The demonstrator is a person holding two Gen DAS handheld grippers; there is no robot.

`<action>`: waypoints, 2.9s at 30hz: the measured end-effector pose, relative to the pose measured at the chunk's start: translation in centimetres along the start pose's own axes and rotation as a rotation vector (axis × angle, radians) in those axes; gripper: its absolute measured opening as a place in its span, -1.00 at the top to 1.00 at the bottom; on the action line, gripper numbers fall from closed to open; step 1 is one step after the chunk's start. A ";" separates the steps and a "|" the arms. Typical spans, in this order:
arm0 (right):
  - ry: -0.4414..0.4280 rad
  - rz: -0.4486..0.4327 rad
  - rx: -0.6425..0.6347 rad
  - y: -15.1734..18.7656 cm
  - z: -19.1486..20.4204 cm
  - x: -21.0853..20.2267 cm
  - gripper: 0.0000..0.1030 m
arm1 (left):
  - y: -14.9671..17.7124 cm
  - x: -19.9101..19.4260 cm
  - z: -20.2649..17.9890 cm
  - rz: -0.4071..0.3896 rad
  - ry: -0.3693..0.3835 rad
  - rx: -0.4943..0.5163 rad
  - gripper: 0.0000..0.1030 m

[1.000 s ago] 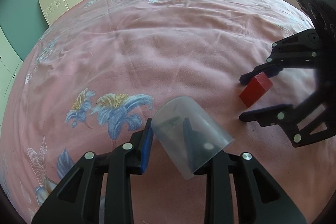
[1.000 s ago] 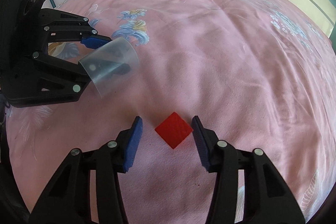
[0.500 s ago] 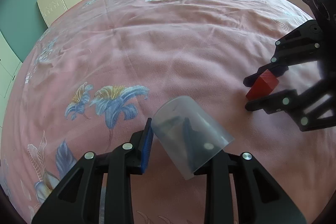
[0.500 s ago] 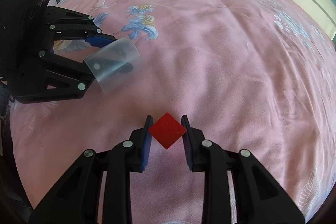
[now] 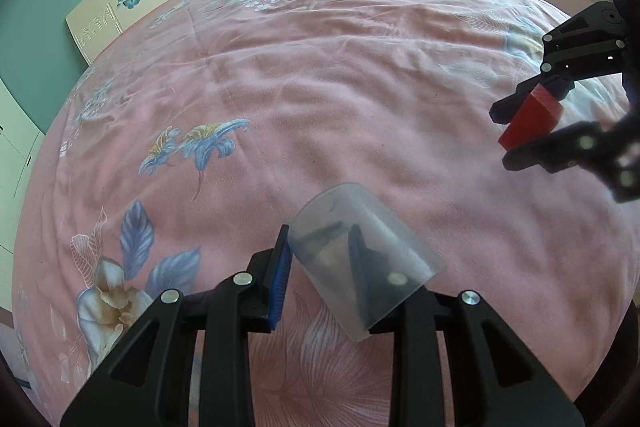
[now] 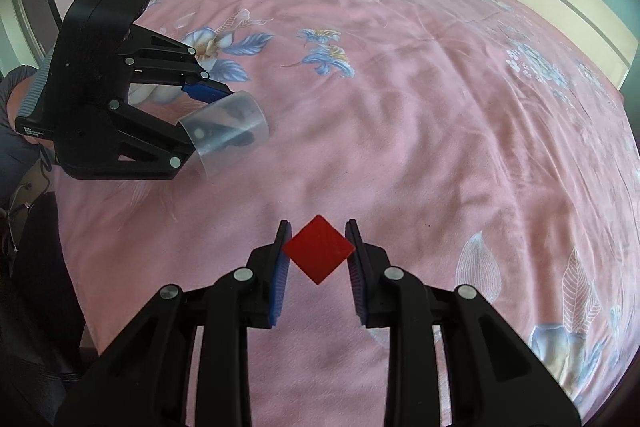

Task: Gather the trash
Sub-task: 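Carry the clear cup and red cube with both tools over the trash bin, then open both tools to drop the cup and cube into the bin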

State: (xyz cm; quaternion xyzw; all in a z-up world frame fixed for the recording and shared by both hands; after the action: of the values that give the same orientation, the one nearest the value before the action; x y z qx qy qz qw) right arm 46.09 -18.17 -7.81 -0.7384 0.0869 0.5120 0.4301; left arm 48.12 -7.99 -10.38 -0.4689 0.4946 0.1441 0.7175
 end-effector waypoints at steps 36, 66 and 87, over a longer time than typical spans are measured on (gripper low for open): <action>-0.019 -0.002 -0.098 13.6 21.8 -14.7 0.45 | 18.8 -15.2 -13.7 0.016 0.059 0.100 0.39; -0.148 0.113 -0.027 20.5 31.2 -8.2 0.45 | 30.1 -9.8 -17.8 0.164 0.144 0.037 0.39; -0.205 0.276 0.025 23.9 32.9 0.2 0.45 | 34.8 -2.7 -18.7 0.316 0.161 -0.035 0.39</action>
State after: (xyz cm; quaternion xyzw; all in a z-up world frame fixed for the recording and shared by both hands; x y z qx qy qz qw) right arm 10.14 -9.00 -24.49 -0.6580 0.1495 0.6377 0.3715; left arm 12.81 -4.48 -27.92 -0.4078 0.6154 0.2259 0.6356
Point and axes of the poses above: each gripper's, at about its wrist camera, not at the fingertips, and x roughly the way its jaws point, z to its left, y to its underside, the point moved 8 cm from there along x, roughly the way its jaws point, and after that the axes turned 7 degrees about y, right-handed, at the moved point
